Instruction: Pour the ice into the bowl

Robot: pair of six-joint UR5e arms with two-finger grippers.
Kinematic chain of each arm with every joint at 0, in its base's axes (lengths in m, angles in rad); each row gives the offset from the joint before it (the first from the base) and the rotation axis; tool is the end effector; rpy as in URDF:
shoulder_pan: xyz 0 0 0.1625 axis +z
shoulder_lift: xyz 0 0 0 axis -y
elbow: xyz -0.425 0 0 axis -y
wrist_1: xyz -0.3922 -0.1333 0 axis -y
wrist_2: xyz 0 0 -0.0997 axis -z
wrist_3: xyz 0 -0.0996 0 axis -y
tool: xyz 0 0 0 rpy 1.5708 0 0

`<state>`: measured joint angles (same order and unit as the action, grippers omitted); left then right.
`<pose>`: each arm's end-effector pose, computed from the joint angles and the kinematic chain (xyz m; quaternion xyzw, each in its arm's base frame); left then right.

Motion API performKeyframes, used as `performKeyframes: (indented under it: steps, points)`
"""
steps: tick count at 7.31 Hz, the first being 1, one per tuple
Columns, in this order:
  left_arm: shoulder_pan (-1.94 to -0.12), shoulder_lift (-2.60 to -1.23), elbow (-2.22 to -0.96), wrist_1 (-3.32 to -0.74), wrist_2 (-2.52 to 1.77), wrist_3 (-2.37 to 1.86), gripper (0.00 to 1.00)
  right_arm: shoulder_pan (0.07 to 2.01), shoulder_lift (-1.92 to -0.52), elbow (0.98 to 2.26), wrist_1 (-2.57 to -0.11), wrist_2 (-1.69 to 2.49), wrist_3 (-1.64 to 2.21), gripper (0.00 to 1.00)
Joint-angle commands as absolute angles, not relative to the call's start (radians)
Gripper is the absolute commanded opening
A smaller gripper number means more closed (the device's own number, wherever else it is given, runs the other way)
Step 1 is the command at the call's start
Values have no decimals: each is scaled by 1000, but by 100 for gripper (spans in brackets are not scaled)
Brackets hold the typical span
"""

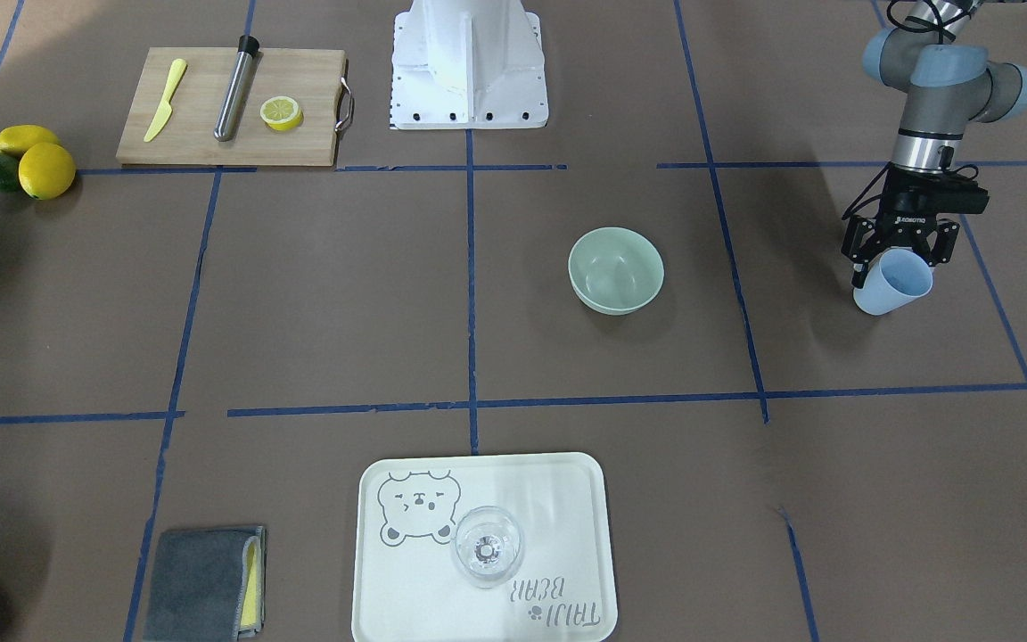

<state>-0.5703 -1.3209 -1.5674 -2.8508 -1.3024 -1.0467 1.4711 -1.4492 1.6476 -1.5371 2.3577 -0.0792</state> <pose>0.2575 -0.3549 0.6370 0.3528 0.3550 -0.0856 0.8615 0.0078 -0.5528 0.5526 0.1030 -0.3819 -0.1262 0.9097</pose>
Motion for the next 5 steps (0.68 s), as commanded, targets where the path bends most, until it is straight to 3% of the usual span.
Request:
performKeyframes:
  steps: [1,2,3,5]
  points:
    - [-572,-1368,-1527,-2855,-1304,-1048,88,1473,-1448,1647,-1537,2353,-78,100]
    - [-572,-1374,-1522,-2858,-1304,-1049,85,1473,-1448,1649,-1537,2353,-78,100]
    - [-578,-1373,-1522,-2893,-1304,-1051,75,1476,-1447,1649,-1537,2355,-78,100]
    - [-604,-1373,-1526,-2927,-1312,-1055,20,1476,-1445,1648,-1537,2353,-78,100]
